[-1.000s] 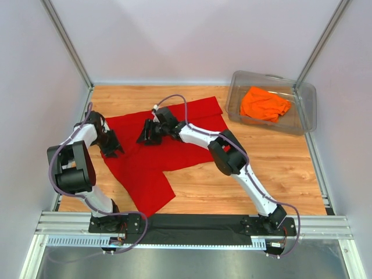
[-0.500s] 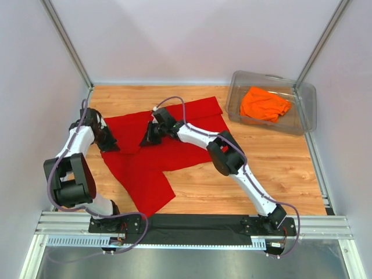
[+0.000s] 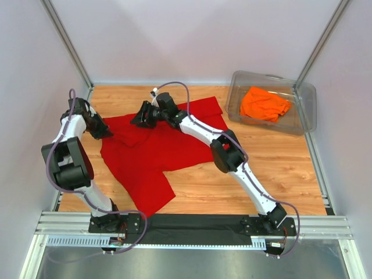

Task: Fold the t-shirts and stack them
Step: Fold the tshirt

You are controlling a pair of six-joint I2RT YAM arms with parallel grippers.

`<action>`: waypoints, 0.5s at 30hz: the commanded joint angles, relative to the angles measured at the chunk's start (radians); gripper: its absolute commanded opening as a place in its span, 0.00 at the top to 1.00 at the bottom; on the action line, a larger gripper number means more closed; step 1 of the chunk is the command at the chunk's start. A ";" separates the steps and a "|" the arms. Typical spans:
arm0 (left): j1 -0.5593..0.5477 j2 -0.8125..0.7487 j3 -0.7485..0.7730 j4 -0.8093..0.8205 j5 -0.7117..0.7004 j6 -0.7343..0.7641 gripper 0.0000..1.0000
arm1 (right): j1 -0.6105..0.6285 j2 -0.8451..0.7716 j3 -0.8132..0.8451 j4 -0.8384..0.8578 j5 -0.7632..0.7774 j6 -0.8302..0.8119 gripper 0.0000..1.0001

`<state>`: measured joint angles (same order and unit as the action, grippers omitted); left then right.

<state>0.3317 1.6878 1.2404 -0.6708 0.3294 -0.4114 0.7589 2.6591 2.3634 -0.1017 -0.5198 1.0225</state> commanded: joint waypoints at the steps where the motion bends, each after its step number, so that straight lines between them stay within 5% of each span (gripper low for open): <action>1: 0.023 0.073 0.060 0.054 0.040 0.013 1.00 | -0.018 -0.068 -0.117 -0.001 -0.019 -0.047 0.52; 3: 0.024 0.101 0.065 0.068 0.037 0.019 1.00 | -0.015 -0.184 -0.306 0.023 0.042 -0.106 0.55; 6: 0.024 0.133 0.077 0.071 0.040 0.020 1.00 | -0.003 -0.211 -0.334 -0.033 0.092 -0.168 0.76; 15: 0.024 0.139 0.091 0.097 0.022 0.016 1.00 | 0.022 -0.148 -0.325 -0.027 0.107 -0.108 0.68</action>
<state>0.3485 1.8351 1.2869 -0.6041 0.3531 -0.4061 0.7696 2.5378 2.0373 -0.1593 -0.4438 0.9157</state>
